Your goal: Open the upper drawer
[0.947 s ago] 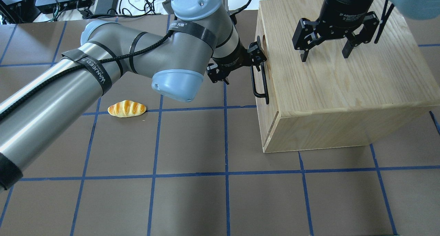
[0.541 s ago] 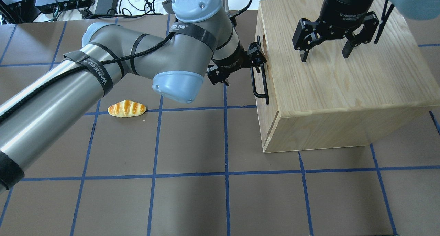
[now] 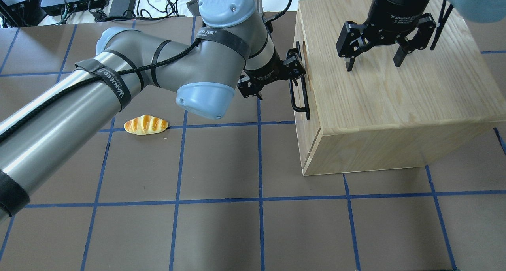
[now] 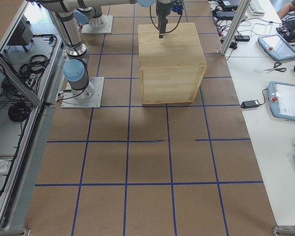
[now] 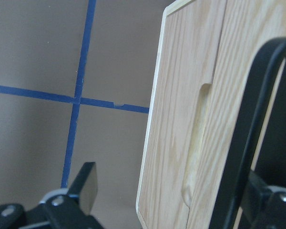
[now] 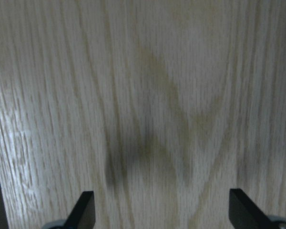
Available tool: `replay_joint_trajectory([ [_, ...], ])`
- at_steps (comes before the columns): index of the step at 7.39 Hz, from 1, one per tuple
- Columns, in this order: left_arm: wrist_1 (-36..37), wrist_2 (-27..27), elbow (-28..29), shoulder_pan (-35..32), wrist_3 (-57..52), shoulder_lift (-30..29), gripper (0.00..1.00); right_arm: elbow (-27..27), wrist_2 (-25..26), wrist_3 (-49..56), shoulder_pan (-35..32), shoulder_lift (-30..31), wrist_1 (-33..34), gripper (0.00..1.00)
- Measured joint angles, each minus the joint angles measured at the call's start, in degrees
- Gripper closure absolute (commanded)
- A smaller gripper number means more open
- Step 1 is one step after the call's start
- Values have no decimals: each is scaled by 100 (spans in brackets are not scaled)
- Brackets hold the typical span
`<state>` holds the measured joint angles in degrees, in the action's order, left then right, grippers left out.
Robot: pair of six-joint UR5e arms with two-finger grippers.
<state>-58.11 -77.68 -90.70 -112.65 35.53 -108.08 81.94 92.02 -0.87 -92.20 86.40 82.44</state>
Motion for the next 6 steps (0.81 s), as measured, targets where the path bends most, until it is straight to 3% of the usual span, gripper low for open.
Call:
replay_joint_trajectory([
  [6, -86, -87, -18, 169, -467, 79, 0, 1, 0, -1, 0, 0, 0, 0],
])
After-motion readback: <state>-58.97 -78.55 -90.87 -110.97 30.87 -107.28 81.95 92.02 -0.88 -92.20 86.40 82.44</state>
